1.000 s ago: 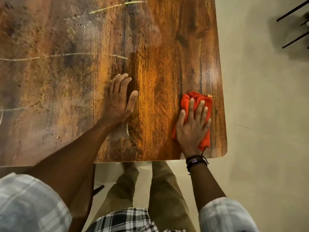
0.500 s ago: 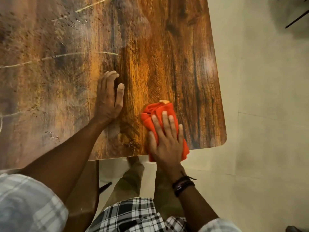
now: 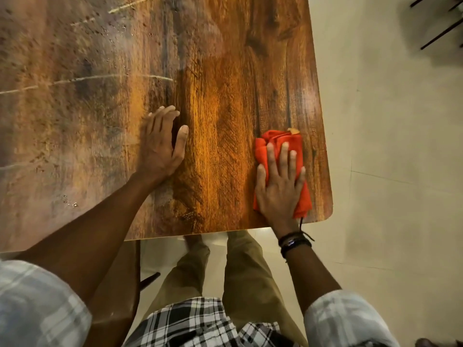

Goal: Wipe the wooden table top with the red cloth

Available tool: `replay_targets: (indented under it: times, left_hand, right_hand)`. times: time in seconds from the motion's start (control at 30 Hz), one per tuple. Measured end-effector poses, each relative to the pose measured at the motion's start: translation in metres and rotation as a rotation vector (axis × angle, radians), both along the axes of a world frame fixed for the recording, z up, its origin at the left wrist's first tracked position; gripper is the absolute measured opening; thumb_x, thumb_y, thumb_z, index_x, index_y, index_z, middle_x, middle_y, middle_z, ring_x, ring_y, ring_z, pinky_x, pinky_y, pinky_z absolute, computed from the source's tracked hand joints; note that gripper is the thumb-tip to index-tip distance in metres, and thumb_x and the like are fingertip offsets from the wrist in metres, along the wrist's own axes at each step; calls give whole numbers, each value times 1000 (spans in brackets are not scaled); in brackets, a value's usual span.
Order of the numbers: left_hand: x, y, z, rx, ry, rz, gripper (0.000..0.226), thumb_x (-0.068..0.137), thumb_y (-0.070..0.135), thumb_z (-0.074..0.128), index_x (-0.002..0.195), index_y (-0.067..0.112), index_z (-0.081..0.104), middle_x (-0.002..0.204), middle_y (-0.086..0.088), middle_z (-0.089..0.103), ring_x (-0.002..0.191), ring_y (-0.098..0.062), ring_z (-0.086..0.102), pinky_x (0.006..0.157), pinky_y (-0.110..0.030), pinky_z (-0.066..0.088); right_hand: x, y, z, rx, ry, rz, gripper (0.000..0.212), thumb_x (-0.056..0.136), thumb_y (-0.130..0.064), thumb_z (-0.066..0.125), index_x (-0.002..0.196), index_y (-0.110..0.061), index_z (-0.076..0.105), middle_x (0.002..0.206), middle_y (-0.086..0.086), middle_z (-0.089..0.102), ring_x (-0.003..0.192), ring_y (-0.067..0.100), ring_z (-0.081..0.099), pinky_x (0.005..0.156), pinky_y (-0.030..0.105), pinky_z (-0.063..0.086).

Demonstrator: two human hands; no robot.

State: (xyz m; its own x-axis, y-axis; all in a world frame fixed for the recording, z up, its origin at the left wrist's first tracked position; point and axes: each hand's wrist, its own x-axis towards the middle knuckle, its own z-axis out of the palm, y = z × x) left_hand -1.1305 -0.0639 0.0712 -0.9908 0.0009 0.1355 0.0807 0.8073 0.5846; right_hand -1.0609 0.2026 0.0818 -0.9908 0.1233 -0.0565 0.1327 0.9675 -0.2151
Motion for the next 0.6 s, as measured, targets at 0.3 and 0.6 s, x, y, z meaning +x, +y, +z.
replay_targets:
  times: [0.3, 0.6]
  left_hand:
    - [-53, -23, 11, -280, 36, 300, 53, 101, 48, 37, 134, 7, 44, 134, -18, 49, 126, -36, 42, 111, -57, 23]
    - [-93, -41, -2, -323, -4, 248, 51, 102, 45, 28, 141, 14, 40, 146, -10, 41, 141, -32, 29, 119, -53, 15]
  right_hand:
    - [5, 16, 0, 46, -23, 184, 63, 101, -56, 24, 158, -29, 21, 167, 0, 13, 155, 20, 8, 123, 54, 12]
    - [-159, -51, -7, 69, 37, 185, 61, 101, -55, 20, 157, -32, 23, 166, 2, 16, 154, 23, 13, 122, 55, 10]
